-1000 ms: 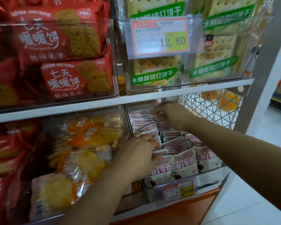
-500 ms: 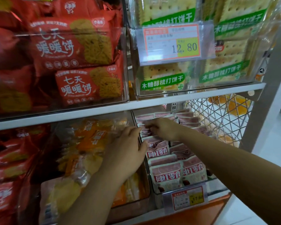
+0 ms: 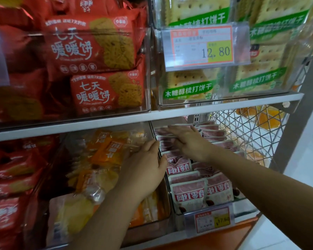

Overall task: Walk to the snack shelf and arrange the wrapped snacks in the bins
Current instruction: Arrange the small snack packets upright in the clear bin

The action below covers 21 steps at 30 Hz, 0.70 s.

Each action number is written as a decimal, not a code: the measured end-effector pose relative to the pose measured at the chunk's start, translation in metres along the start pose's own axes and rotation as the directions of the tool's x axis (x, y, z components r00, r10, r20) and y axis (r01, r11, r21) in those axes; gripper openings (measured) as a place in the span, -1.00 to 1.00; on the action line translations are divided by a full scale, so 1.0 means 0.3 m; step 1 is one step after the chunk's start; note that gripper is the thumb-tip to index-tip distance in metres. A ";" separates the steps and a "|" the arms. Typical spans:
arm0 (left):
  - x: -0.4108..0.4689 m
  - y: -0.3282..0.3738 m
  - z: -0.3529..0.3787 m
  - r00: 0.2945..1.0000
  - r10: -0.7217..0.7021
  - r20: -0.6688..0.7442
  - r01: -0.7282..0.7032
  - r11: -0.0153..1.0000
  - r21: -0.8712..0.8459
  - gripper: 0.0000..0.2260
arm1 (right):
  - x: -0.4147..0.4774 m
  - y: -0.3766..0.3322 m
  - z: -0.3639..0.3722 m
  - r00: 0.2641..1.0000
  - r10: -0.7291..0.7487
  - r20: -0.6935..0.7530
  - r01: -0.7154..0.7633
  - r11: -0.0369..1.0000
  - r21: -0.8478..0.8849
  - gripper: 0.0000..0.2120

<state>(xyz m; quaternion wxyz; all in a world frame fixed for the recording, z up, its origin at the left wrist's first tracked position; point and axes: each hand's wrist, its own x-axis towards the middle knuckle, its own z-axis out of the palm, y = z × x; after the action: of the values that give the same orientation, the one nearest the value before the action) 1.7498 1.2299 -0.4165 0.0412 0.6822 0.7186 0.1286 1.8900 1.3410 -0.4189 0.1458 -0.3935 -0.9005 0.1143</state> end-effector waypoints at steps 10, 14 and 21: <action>0.005 0.005 0.011 1.000 -0.004 -0.016 0.004 1.000 -0.011 -0.53 | -0.293 -0.033 0.055 0.955 -0.079 0.286 0.159 0.949 -0.270 -0.49; -0.007 0.007 0.010 1.000 0.004 -0.024 -0.005 1.000 -0.006 -0.53 | -0.297 -0.045 0.052 0.980 -0.056 0.191 0.095 0.975 -0.203 -0.51; -0.055 0.070 -0.001 0.975 0.210 -0.070 -0.209 0.978 0.020 -0.59 | -0.441 0.038 -0.066 0.978 0.158 0.137 -0.136 0.978 -0.157 -0.57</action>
<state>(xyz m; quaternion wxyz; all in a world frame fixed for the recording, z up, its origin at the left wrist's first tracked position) 1.7711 1.2144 -0.4130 -0.0027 0.7493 0.6445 0.1521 1.9905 1.2522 -0.4271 0.0401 -0.4593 -0.8831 0.0873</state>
